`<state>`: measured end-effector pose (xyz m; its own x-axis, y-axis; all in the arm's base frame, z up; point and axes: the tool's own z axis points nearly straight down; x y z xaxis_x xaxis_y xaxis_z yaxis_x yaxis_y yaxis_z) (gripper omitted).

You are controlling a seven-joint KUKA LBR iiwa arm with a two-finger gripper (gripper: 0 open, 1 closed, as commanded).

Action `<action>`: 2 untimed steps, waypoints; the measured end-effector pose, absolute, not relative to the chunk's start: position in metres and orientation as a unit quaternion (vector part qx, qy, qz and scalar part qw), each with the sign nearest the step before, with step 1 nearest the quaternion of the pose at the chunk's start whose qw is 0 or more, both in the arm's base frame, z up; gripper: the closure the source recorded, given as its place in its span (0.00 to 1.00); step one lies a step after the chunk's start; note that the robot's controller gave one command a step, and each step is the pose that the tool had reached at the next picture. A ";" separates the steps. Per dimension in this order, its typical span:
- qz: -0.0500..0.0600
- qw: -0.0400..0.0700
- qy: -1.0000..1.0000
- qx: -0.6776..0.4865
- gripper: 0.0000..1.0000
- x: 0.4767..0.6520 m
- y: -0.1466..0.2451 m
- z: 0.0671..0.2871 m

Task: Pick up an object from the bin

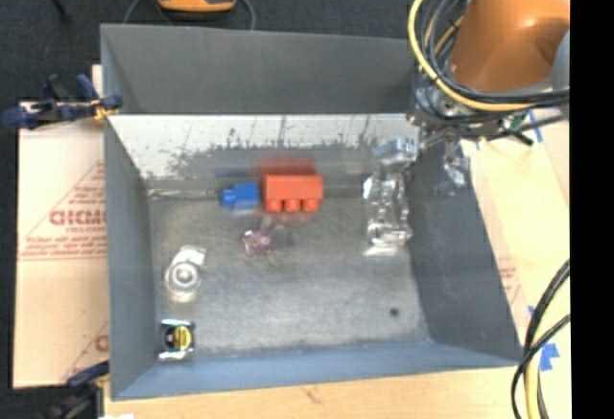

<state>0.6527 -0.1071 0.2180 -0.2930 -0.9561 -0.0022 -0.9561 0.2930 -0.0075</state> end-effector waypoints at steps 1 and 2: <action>0.000 0.001 0.677 -0.736 0.00 0.634 -0.041 0.223; 0.001 0.000 0.729 -0.685 0.00 0.607 -0.083 0.168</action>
Offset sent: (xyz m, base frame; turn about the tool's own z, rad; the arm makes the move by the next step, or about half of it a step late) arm -0.0192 0.0653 0.0038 -0.3822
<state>0.6069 -0.0831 0.1684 -0.0627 -0.9980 -0.0012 -0.9980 0.0627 0.0017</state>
